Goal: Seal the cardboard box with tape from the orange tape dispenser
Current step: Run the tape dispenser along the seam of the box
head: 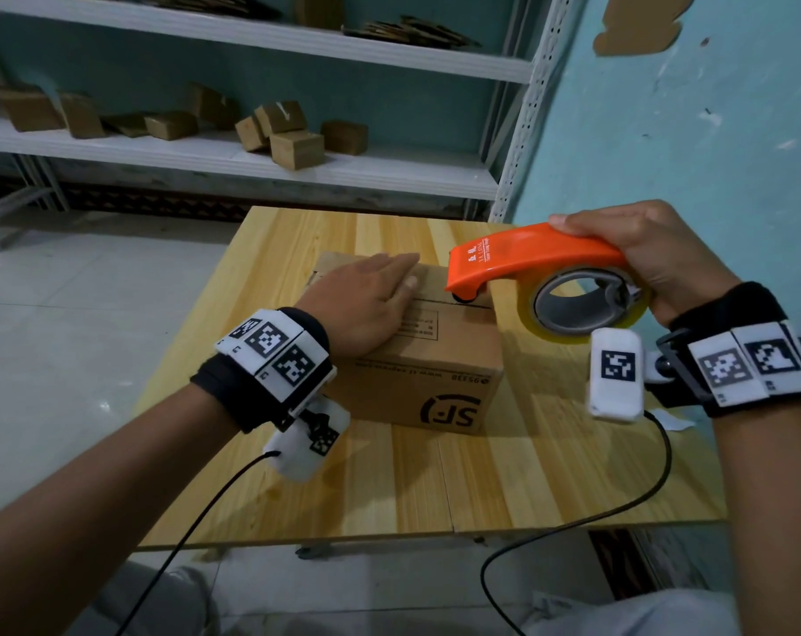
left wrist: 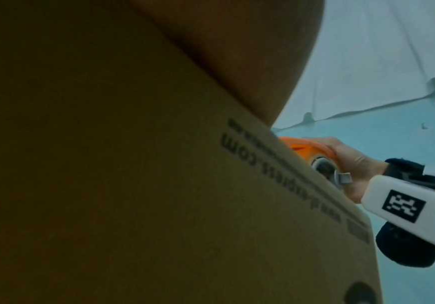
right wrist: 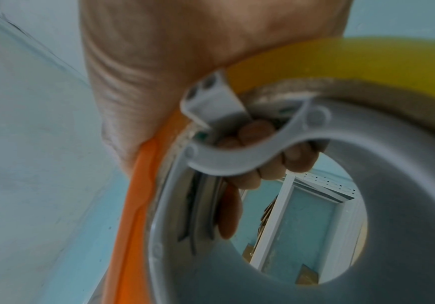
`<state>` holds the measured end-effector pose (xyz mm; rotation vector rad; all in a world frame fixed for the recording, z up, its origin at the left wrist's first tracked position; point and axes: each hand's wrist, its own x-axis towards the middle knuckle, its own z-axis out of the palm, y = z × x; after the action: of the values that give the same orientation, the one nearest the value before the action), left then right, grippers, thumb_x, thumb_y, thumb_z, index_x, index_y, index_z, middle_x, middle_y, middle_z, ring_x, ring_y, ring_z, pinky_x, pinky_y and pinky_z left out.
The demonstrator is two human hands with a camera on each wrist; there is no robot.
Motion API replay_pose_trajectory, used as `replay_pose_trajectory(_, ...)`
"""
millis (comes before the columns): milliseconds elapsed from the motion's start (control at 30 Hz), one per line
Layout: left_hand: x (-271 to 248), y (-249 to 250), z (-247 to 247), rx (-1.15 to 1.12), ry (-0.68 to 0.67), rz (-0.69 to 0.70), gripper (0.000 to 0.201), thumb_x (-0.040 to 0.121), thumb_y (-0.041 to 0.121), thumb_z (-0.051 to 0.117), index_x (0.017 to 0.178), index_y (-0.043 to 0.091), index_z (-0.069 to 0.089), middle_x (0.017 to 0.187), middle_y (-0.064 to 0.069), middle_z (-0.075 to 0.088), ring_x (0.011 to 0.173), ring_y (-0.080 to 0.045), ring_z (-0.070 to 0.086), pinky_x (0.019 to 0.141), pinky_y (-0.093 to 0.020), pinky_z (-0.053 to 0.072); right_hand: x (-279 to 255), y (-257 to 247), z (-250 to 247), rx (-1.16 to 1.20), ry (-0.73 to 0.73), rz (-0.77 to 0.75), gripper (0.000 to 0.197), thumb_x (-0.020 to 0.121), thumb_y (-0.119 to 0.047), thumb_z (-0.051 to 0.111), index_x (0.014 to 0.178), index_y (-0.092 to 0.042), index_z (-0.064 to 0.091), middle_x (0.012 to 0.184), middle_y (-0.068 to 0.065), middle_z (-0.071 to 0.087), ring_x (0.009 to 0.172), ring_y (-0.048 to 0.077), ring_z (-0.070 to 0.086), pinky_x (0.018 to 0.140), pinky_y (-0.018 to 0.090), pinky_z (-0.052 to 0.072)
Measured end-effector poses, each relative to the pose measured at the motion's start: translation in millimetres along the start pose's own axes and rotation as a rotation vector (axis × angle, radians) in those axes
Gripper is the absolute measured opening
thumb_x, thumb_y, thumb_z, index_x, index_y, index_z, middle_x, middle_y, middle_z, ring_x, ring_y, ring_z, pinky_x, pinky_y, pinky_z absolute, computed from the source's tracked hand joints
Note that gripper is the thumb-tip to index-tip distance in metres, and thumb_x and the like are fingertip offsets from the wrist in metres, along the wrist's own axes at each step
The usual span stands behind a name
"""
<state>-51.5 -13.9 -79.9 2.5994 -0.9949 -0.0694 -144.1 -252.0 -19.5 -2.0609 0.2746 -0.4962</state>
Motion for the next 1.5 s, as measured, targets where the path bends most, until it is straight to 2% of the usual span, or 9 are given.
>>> replay_pose_trajectory(100, 6, -6, 9, 0.152, -0.046, 0.029, 0.052, 0.103, 0.043, 0.012, 0.153, 0.027, 0.005, 0.161, 0.005, -0.001, 0.147, -0.011, -0.003, 0.118, -0.033, -0.003, -1, 1, 1, 0.001, -0.008, 0.011, 0.045, 0.083, -0.040, 0.073, 0.097, 0.003, 0.074, 0.078, 0.015, 0.072, 0.064, 0.017, 0.065, 0.073, 0.030, 0.050)
replay_pose_trajectory(267, 12, -8, 10, 0.238, -0.114, 0.033, 0.055, 0.103, 0.044, 0.011, 0.153, 0.028, -0.003, 0.161, 0.002, -0.009, 0.147, -0.015, -0.008, 0.120, -0.037, -0.003, -2, 1, 2, -0.014, -0.014, 0.002, 0.044, 0.084, -0.039, 0.072, 0.098, 0.002, 0.074, 0.089, 0.024, 0.072, 0.068, 0.021, 0.066, 0.075, 0.031, 0.052)
replay_pose_trajectory(400, 9, 0, 6, 0.199, -0.019, 0.071, 0.050, 0.104, 0.039, 0.019, 0.153, 0.029, 0.012, 0.162, 0.000, 0.000, 0.148, -0.018, -0.002, 0.118, -0.037, 0.001, -3, 1, 2, -0.013, -0.019, 0.002, 0.044, 0.084, -0.040, 0.072, 0.100, 0.002, 0.074, 0.091, 0.025, 0.071, 0.070, 0.022, 0.066, 0.076, 0.031, 0.052)
replay_pose_trajectory(567, 4, 13, 8, 0.003, 0.053, 0.166, 0.051, 0.101, 0.014, 0.035, 0.149, 0.030, 0.028, 0.159, 0.008, 0.019, 0.146, -0.012, 0.013, 0.116, -0.036, 0.016, -3, 1, 2, 0.012, -0.004, 0.005, 0.042, 0.085, -0.037, 0.072, 0.099, 0.003, 0.074, 0.082, 0.017, 0.073, 0.064, 0.017, 0.066, 0.069, 0.026, 0.052)
replay_pose_trajectory(700, 1, 8, 9, -0.061, 0.050, 0.176, 0.041, 0.103, 0.017, 0.028, 0.142, 0.024, 0.036, 0.156, 0.005, 0.028, 0.145, -0.012, 0.017, 0.114, -0.030, 0.017, -2, 2, 2, 0.026, -0.007, 0.016, 0.040, 0.085, -0.036, 0.072, 0.098, 0.002, 0.074, 0.072, 0.006, 0.072, 0.061, 0.014, 0.066, 0.066, 0.025, 0.050)
replay_pose_trajectory(933, 0, 6, 7, -0.104, -0.010, 0.114, 0.041, 0.104, 0.026, 0.026, 0.145, 0.024, 0.031, 0.145, -0.004, 0.043, 0.129, -0.021, 0.043, 0.104, -0.036, 0.035, -3, 2, -1, 0.018, -0.030, 0.017, 0.041, 0.084, -0.037, 0.072, 0.099, 0.001, 0.074, 0.078, 0.012, 0.072, 0.063, 0.015, 0.066, 0.067, 0.026, 0.050)
replay_pose_trajectory(1100, 0, 8, 8, -0.061, -0.014, 0.135, 0.046, 0.104, 0.035, 0.024, 0.150, 0.027, 0.024, 0.156, 0.003, 0.028, 0.144, -0.011, 0.020, 0.113, -0.027, 0.016, -3, 5, -1, 0.001, -0.037, 0.036, 0.044, 0.084, -0.036, 0.072, 0.100, 0.005, 0.073, 0.085, 0.021, 0.070, 0.066, 0.020, 0.063, 0.070, 0.027, 0.051)
replay_pose_trajectory(1233, 3, 8, 10, 0.012, -0.050, 0.159, 0.049, 0.105, 0.034, 0.022, 0.152, 0.027, 0.014, 0.160, 0.008, 0.010, 0.146, -0.005, 0.004, 0.106, -0.015, -0.002, -5, 4, -1, -0.004, -0.038, 0.044, 0.036, 0.084, -0.037, 0.072, 0.095, -0.002, 0.075, 0.078, 0.013, 0.072, 0.063, 0.015, 0.065, 0.070, 0.027, 0.050)
replay_pose_trajectory(1500, 8, 8, 9, 0.058, -0.069, 0.199, 0.049, 0.104, 0.035, 0.024, 0.152, 0.029, 0.015, 0.160, 0.006, 0.010, 0.147, -0.010, 0.005, 0.115, -0.025, 0.002, -5, 4, 2, -0.022, -0.033, 0.027, 0.043, 0.084, -0.035, 0.072, 0.095, 0.007, 0.072, 0.076, 0.018, 0.065, 0.060, 0.017, 0.061, 0.068, 0.026, 0.049)
